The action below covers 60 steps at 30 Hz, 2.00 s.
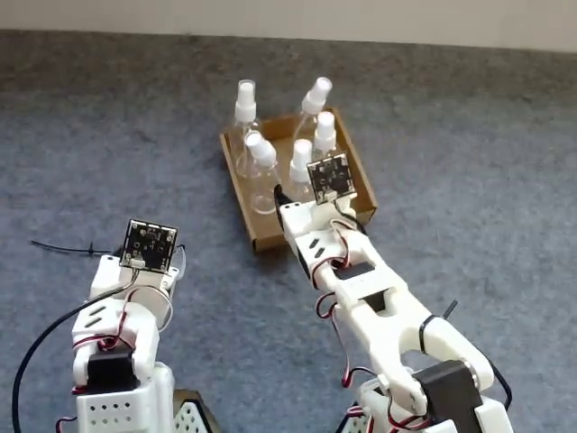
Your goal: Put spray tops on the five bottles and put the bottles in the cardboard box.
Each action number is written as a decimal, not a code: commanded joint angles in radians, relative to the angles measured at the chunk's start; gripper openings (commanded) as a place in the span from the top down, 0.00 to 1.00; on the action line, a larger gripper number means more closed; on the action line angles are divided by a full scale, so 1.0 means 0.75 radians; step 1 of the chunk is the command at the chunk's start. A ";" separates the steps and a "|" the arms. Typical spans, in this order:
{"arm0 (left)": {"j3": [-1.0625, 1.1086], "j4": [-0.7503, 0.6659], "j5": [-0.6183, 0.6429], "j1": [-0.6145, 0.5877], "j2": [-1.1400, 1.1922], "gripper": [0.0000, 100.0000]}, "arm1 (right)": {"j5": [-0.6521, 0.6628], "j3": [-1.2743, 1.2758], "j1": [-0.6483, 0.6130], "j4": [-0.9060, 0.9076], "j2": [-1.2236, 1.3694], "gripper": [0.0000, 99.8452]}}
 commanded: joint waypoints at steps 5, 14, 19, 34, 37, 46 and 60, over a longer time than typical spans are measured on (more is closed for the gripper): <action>-0.009 -0.023 -0.010 0.021 -0.015 0.78 | 0.018 -0.050 0.024 -0.005 -0.007 0.80; -0.009 -0.023 -0.010 0.021 -0.015 0.78 | 0.018 -0.048 0.026 -0.005 -0.007 0.77; -0.009 -0.023 -0.010 0.021 -0.015 0.78 | 0.018 -0.046 0.028 -0.005 -0.007 0.77; -0.009 -0.023 -0.010 0.021 -0.015 0.78 | 0.018 0.015 0.026 0.302 -0.418 0.77; -0.009 -0.023 -0.010 0.021 -0.015 0.78 | 0.018 0.019 0.026 0.425 -0.529 0.77; 0.032 -0.025 -0.008 0.021 -0.017 0.78 | 0.018 0.316 0.026 0.584 -0.836 0.77; 0.028 -0.025 -0.002 0.019 -0.024 0.78 | 0.020 0.852 0.028 0.590 -1.382 0.77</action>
